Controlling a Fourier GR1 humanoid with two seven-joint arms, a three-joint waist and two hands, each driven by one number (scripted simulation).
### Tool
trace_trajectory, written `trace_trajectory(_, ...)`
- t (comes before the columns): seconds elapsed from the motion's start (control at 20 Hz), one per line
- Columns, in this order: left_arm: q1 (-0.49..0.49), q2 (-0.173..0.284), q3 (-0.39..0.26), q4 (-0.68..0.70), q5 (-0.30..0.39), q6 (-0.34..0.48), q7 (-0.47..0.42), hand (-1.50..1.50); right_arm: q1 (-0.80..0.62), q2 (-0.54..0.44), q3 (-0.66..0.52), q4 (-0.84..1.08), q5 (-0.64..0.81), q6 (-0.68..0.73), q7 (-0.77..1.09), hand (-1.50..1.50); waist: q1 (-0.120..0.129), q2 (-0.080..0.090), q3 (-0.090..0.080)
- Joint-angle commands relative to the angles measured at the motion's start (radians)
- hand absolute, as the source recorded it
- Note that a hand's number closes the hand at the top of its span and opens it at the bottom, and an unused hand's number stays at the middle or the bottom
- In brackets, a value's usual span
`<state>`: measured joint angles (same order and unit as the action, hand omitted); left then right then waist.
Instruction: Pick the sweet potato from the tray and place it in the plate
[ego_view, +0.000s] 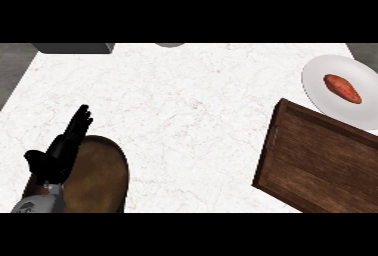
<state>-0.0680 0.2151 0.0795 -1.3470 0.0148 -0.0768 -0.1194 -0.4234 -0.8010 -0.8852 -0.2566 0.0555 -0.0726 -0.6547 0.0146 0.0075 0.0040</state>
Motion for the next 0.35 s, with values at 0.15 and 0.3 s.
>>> trace_trajectory(0.15,-0.026,0.016,0.028,0.054,0.015,-0.032,-0.006,0.00,0.061,-0.017,0.016,0.050,-0.015,0.052,-0.090,-1.50,0.001,0.001,0.000)
trace_trajectory(0.3,-0.025,0.014,0.020,0.041,-0.004,-0.019,-0.012,0.00,0.097,-0.043,0.003,0.065,-0.025,0.060,-0.120,-1.50,0.005,0.003,0.002)
